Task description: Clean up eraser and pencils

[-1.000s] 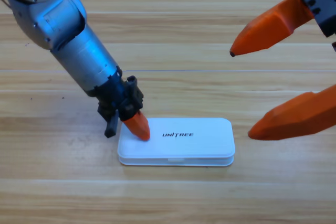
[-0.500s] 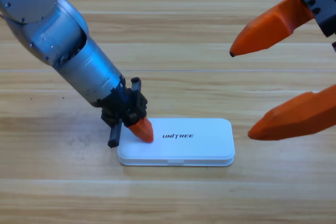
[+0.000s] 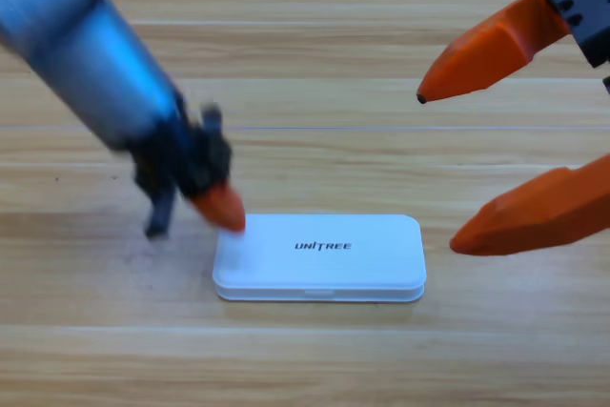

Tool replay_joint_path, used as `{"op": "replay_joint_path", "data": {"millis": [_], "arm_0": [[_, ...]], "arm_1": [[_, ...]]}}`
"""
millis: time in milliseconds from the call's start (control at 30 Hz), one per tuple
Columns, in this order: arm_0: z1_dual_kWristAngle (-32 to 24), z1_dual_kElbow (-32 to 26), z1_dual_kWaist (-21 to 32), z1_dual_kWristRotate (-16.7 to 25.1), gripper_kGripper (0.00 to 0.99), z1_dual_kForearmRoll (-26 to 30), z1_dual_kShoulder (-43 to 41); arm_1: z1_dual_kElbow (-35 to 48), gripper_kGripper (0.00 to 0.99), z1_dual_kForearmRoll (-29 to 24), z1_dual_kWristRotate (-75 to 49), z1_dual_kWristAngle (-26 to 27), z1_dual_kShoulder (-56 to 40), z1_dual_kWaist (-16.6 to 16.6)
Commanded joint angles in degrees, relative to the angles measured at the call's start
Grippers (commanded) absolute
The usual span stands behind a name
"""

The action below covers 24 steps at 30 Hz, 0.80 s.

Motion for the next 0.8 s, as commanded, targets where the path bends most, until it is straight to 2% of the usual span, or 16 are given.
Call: {"op": "replay_joint_path", "data": {"millis": [33,100,200,300,367,467,500,567,600,800], "arm_0": [[-2.9,-12.7,-2.7,-3.2,0.0,12.4,-14.0],[-4.1,-17.0,-3.6,-4.3,0.0,16.5,-16.3],[-5.7,-19.2,-4.7,-5.2,0.0,20.0,-19.6],[-6.3,-19.0,-5.6,-6.2,0.0,21.9,-22.4],[-6.5,-18.4,-5.7,-8.8,0.0,22.3,-23.2],[-7.1,-14.8,-5.7,-10.6,0.0,22.3,-23.0],[-7.0,-13.7,-5.6,-10.5,0.141,22.2,-23.1],[-6.4,-12.2,-5.6,-10.5,0.845,22.0,-23.4],[-6.6,-11.8,-5.6,-10.6,0.979,21.8,-23.3],[-7.1,-11.4,-5.8,-10.6,0.99,21.4,-21.6]], "arm_1": [[1.7,0.99,-0.5,0.6,0.7,2.9,0.6],[1.7,0.99,-0.5,0.6,0.7,2.9,0.6],[1.8,0.99,-0.5,0.6,0.7,2.9,0.6],[1.8,0.99,-0.5,0.6,0.7,3.0,0.6],[1.8,0.99,-0.5,0.6,0.7,3.2,0.6],[1.8,0.99,-0.5,0.6,0.7,3.4,0.6],[1.8,0.99,-0.5,0.6,0.8,3.4,0.6],[1.8,0.99,-0.5,0.6,0.8,3.4,0.6],[1.8,0.99,-0.5,0.6,0.8,3.4,0.6],[1.8,0.99,-0.5,0.6,0.8,3.4,0.6]]}}
